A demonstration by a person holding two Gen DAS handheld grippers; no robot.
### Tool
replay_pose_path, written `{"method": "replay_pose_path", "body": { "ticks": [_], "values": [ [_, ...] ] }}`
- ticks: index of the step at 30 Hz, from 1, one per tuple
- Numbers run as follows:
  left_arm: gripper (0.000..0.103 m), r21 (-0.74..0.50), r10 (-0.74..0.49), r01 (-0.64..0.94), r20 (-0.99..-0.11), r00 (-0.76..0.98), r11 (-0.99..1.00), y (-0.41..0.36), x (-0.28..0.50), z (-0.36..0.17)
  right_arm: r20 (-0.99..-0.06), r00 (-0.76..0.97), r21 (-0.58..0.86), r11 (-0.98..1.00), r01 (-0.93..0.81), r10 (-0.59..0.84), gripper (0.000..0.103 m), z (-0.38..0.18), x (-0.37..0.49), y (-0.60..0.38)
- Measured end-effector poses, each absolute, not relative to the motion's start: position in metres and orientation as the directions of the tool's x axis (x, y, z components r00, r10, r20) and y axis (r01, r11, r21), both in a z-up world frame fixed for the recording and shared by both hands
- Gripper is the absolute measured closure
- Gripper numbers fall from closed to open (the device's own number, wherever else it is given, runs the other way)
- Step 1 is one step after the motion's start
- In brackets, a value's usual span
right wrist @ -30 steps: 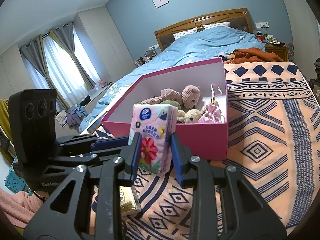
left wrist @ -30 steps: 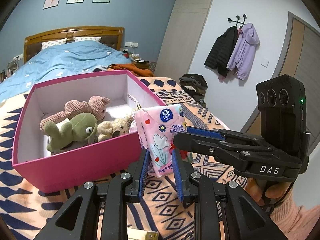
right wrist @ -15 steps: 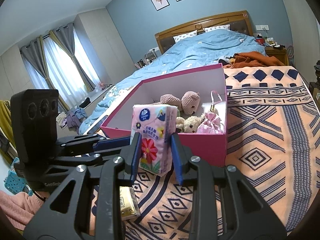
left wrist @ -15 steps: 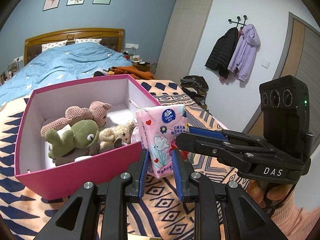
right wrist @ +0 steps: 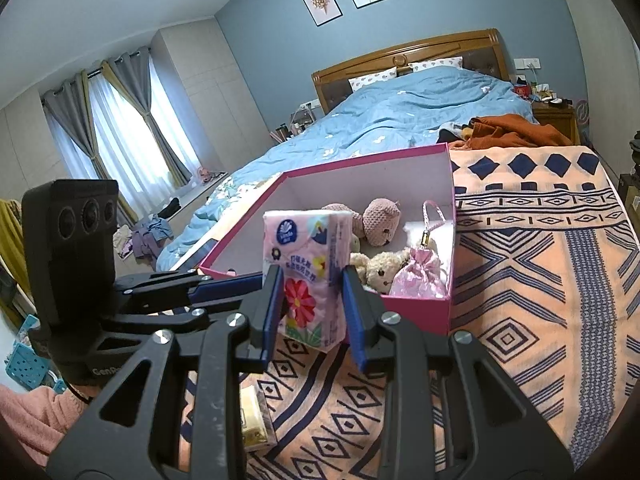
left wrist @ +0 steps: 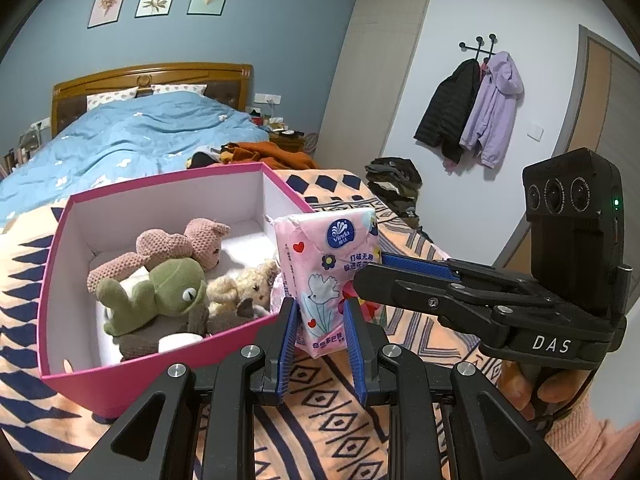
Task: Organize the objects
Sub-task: 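Carry the pink tissue pack over the rim of the pink box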
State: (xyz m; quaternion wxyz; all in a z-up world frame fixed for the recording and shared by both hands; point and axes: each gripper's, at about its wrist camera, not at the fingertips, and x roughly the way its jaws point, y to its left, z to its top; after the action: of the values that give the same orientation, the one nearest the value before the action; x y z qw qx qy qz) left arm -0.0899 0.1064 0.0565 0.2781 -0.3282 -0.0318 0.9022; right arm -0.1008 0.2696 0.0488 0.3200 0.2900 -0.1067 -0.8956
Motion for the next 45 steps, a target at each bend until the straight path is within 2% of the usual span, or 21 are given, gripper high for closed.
{"method": "replay_pose_path", "body": {
  "ticks": [45],
  "values": [
    [0.080,-0.238,0.476,-0.428,-0.616,-0.628,-0.872,0.115,-0.132,0.051,-0.471,-0.616,0.402,-0.775,0.487,-0.631,0.070,0.043,-0.143,0.272]
  ]
}}
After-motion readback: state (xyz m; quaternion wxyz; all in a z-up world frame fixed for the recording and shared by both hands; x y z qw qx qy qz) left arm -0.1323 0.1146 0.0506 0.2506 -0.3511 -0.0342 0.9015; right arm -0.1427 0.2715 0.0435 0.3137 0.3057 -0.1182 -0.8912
